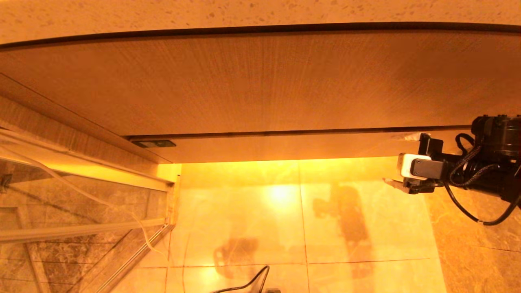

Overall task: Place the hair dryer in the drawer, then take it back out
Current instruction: Pull open the drawer

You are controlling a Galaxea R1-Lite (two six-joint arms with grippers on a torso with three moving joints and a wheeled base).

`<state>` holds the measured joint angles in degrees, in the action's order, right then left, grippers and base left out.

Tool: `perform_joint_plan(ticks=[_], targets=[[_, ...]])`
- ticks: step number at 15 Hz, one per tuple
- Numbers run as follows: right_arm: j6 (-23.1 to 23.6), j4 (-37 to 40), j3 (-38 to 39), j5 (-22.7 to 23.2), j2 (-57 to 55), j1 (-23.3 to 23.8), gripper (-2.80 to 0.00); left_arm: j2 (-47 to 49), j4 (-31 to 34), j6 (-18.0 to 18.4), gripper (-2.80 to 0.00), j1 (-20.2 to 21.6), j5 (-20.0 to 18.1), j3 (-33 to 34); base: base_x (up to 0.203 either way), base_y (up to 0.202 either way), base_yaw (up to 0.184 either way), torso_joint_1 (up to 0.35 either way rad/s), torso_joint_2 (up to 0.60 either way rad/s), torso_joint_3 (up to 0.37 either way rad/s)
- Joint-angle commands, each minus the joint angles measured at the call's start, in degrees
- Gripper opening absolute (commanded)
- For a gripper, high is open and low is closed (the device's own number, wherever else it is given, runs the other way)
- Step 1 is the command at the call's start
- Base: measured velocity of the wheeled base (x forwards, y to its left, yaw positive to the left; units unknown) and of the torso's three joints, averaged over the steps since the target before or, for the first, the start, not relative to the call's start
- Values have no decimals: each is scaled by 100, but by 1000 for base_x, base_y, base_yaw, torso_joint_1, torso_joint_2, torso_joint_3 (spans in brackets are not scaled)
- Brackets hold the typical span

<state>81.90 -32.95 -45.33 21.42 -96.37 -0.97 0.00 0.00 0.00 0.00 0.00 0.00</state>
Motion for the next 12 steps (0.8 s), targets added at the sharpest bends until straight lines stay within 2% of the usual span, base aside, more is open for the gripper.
perform_joint_plan(ticks=[1, 4, 9, 12], targets=[[19, -50, 20, 20, -19, -35, 0, 0, 0, 0, 0, 0, 0, 0, 0, 0, 0, 0, 0, 0], [8, -97, 58, 70, -65, -123, 0, 0, 0, 0, 0, 0, 0, 0, 0, 0, 0, 0, 0, 0], [64, -113, -117, 681, -359, -270, 0, 0, 0, 0, 0, 0, 0, 0, 0, 0, 0, 0, 0, 0], [115, -433, -247, 802, -559, -317, 0, 0, 0, 0, 0, 0, 0, 0, 0, 0, 0, 0, 0, 0]])
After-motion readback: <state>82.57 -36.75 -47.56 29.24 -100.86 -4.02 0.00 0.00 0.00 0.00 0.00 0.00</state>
